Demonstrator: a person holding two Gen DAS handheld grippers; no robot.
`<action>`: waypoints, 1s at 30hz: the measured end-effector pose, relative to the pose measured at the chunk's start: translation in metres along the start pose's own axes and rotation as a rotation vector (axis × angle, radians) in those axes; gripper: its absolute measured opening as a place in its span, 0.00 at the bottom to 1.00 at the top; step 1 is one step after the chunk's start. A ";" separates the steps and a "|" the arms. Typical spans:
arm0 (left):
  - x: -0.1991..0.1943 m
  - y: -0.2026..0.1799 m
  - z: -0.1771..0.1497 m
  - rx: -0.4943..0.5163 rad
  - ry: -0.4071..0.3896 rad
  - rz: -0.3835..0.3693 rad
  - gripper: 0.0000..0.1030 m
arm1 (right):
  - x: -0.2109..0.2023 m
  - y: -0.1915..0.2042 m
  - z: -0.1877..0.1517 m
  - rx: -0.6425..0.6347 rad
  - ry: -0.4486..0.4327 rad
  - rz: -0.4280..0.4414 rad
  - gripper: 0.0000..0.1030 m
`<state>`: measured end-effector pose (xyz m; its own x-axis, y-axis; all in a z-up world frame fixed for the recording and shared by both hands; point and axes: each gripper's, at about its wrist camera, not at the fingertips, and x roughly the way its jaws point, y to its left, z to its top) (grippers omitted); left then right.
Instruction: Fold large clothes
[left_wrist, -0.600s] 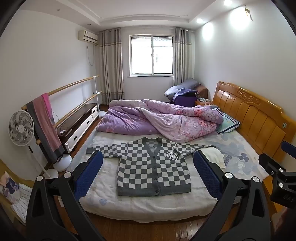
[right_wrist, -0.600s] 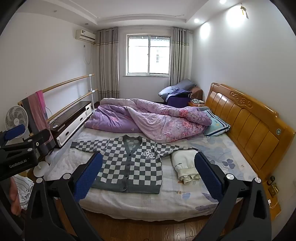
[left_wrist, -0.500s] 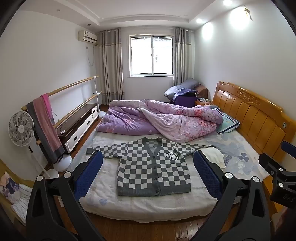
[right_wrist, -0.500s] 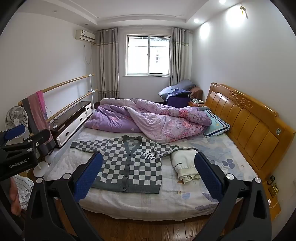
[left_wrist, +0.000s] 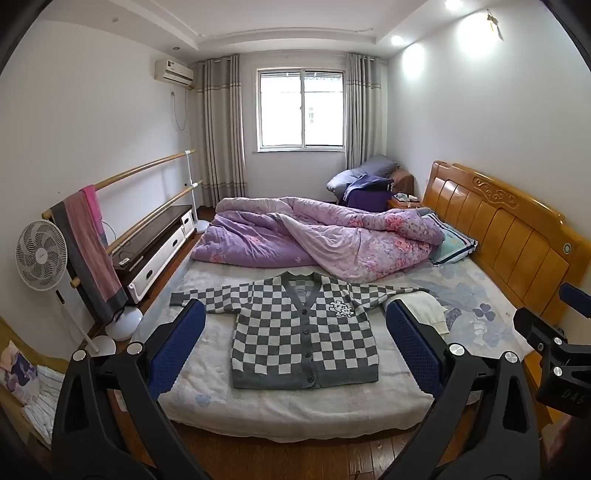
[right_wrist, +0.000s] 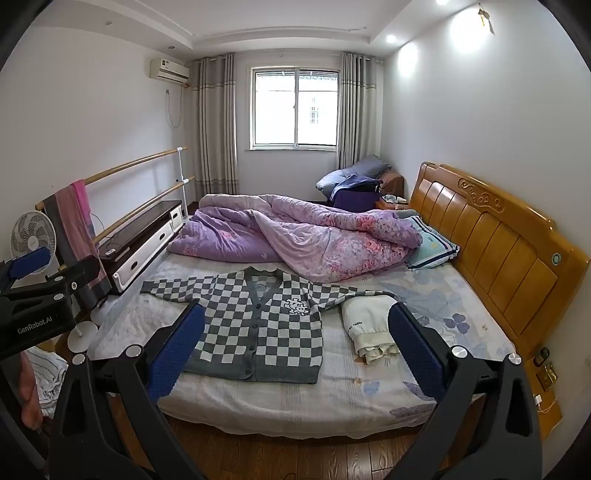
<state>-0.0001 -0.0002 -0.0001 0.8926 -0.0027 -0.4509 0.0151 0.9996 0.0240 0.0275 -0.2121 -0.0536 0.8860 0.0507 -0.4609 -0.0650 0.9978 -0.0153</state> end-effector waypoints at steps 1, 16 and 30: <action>0.000 0.000 0.000 0.000 0.000 0.002 0.95 | 0.000 0.000 -0.001 0.000 0.001 0.001 0.93; 0.009 -0.016 -0.005 0.003 0.012 -0.008 0.95 | 0.004 -0.004 -0.001 0.013 0.023 0.010 0.93; 0.011 -0.017 -0.008 0.006 0.017 -0.006 0.95 | 0.007 -0.007 0.000 0.023 0.039 0.017 0.93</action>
<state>0.0063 -0.0174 -0.0123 0.8845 -0.0084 -0.4664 0.0234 0.9994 0.0263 0.0345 -0.2189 -0.0568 0.8665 0.0660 -0.4948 -0.0688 0.9976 0.0126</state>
